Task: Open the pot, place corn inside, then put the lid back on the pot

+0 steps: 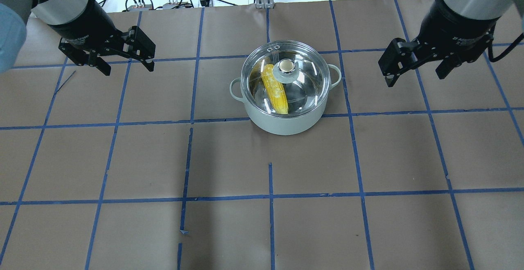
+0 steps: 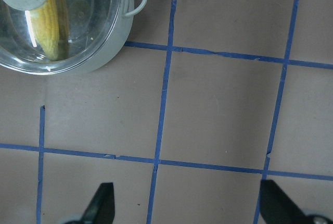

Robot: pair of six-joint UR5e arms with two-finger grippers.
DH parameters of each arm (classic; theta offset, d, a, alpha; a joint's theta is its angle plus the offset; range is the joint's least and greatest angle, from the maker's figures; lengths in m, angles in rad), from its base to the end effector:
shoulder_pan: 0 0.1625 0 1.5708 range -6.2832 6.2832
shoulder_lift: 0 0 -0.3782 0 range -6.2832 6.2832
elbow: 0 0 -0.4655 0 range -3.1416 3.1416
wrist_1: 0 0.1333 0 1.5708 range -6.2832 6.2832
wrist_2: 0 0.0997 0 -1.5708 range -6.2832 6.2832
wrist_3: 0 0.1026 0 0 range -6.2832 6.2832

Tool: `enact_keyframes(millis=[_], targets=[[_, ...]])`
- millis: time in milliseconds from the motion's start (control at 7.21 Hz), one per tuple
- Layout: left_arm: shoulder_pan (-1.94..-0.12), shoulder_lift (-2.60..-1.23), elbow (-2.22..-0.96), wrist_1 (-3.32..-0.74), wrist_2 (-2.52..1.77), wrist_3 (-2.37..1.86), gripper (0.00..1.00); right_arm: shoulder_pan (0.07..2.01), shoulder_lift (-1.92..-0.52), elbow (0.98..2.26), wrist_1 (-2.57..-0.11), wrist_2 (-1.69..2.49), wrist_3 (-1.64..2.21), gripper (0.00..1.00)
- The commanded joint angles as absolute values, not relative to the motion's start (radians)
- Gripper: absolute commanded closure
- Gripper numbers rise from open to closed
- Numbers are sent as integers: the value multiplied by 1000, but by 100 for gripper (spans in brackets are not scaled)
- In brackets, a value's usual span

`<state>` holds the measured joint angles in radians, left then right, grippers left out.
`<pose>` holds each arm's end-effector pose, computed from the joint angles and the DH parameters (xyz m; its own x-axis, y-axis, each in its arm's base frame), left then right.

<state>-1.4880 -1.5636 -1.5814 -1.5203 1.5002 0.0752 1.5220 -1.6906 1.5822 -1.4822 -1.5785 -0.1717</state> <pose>-0.0931 -0.5769 0.4416 -0.9978 -0.0042 0.0667 -0.0077 0.9986 -0.0522 0.1070 -0.5251 0.4877 -0.9924 -0.1224 0.0110 -0.1226 0.9923 -0.0182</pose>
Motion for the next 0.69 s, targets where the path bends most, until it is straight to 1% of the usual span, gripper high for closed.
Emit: enact_keyframes(millis=[0, 139, 416, 555], targets=[[-1488, -1571, -1582, -1519, 1500, 75, 0, 1525, -1672, 1568, -1527, -1571, -182, 3], [-1489, -1568, -1582, -1519, 1500, 75, 0, 1526, -1654, 1571, -1590, -1569, -186, 2], [-1488, -1575, -1582, -1517, 1500, 86, 0, 1528, -1648, 1563, -1595, -1572, -190, 2], [-1489, -1572, -1582, -1517, 1502, 87, 0, 1526, -1616, 1552, -1620, -1571, -190, 1]])
